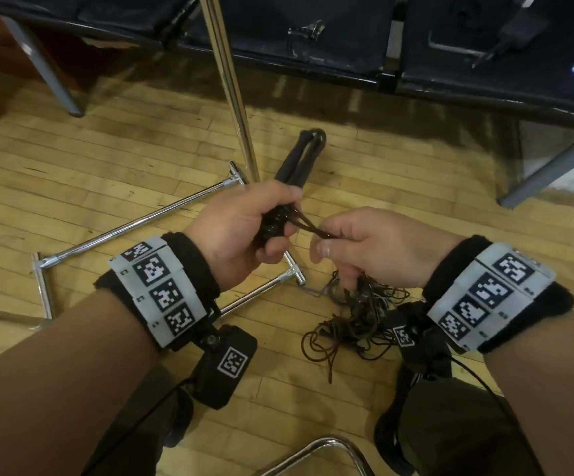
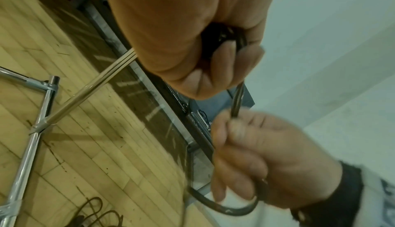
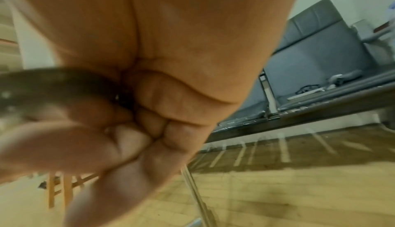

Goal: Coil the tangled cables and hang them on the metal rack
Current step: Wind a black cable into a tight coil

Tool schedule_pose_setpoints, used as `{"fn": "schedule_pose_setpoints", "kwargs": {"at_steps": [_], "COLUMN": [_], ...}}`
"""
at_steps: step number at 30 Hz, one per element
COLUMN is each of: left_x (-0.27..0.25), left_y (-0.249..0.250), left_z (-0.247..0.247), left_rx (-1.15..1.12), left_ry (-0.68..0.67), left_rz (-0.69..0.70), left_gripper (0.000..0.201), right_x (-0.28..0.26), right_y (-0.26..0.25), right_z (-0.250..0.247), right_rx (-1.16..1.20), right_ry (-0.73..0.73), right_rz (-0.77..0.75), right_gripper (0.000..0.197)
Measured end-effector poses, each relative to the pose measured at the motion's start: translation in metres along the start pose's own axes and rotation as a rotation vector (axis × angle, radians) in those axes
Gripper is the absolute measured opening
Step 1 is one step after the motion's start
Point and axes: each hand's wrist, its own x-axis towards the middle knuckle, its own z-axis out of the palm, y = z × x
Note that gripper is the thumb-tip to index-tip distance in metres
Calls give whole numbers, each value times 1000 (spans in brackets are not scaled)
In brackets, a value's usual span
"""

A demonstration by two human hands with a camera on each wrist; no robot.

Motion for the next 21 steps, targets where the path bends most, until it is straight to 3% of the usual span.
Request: {"fn": "schedule_pose_setpoints", "kwargs": {"at_steps": [3, 7, 10, 12, 15, 17, 21], "left_x": [-6, -15, -19, -21, -18, -12, -2], "left_y": [12, 14, 4, -5, -14, -10, 2], "left_z": [-6, 3, 14, 18, 18, 11, -12], "left_rx": [78, 624, 1229, 1503, 1544, 1474, 1169], "left_ry": [-211, -396, -390, -344, -262, -109, 203], "left_rz": [-40, -229, -353, -407, -415, -360, -225], "left_gripper": [17, 38, 43, 43, 23, 8, 1], "right_x": [-1, -2, 1, 5, 9, 8, 5], "right_y": [13, 16, 9, -1, -30, -46, -51], "right_z": [-1, -5, -6, -2, 15, 24, 30], "right_rx": [42, 132, 59, -34, -264, -381, -302], "right_ry": [-34, -68, -47, 2, 52, 86, 88], "right_rz": [88, 84, 124, 117, 35, -7, -46], "right_gripper": [24, 27, 12, 10, 11, 15, 29]}}
